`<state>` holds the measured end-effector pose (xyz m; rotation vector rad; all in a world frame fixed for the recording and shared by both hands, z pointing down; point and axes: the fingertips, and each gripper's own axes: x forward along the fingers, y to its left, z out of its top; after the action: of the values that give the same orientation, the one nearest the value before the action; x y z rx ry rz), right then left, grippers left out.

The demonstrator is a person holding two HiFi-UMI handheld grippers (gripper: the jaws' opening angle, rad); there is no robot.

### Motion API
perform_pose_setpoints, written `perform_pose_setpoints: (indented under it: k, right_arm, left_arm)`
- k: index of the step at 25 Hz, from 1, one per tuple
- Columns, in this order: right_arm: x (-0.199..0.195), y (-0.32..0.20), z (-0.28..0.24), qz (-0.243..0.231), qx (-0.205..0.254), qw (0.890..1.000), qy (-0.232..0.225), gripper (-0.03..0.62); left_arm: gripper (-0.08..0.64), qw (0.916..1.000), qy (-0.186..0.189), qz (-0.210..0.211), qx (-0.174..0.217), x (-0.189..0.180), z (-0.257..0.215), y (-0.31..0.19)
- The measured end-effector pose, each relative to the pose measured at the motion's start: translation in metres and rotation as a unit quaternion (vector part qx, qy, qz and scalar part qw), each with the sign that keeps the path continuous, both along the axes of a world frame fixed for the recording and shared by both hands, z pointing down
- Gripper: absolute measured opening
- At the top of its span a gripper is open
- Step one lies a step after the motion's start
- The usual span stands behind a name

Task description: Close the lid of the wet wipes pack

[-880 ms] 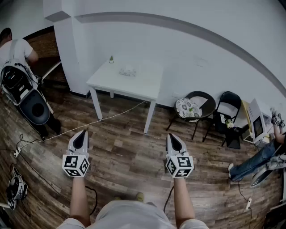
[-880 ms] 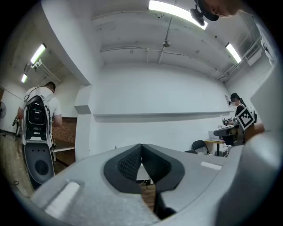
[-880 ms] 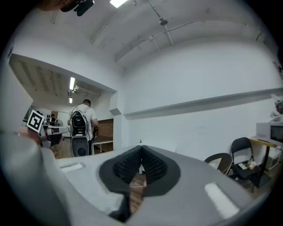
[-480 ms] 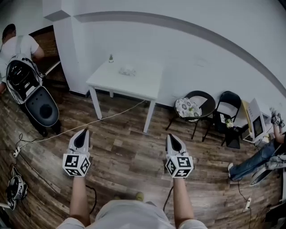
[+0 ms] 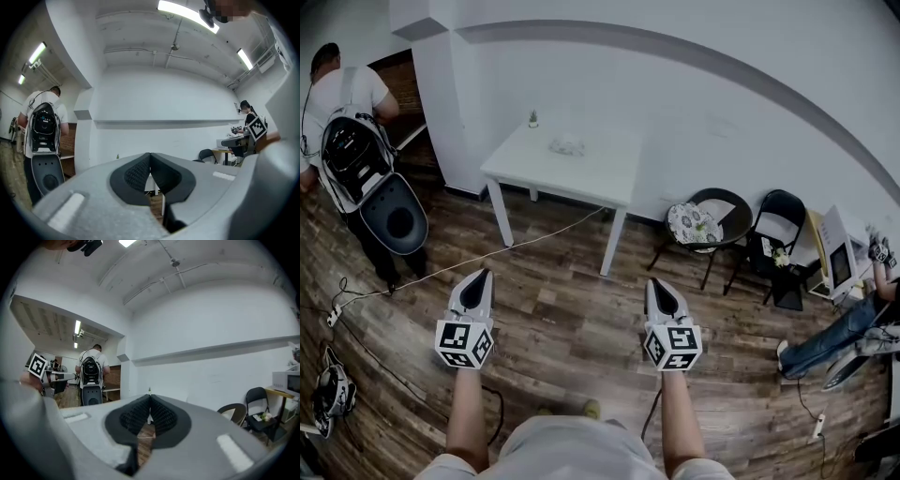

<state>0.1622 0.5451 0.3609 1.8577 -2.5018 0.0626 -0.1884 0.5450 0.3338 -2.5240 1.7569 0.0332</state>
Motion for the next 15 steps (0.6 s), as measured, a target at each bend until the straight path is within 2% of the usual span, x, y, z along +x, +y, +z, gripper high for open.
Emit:
perform_pose_setpoints:
  k: [10,11,12,15]
  right_arm:
    - [-0.001,0.004,0.005,-0.006,-0.008,1.000,0.007,0.009]
    - [-0.001,0.004,0.006,-0.007,-0.011,1.000,0.007,0.063]
    - [0.000,0.004,0.007,-0.007,-0.013,1.000,0.007,0.076]
    - [0.005,0.003,0.009,-0.003,-0.017,1.000,0.006,0.043]
  left_arm:
    - [0.006,0.9999,-0.002,0.012,-0.013,0.011,0.009,0.005]
    - [0.006,0.9998,-0.002,0.014,-0.014,0.013,0.010,0.006]
    - [0.006,0.9998,-0.003,0.015,-0.016,0.015,0.011,0.006]
    - [0.006,0.9997,-0.006,0.018,-0.018,0.020,0.013,0.006]
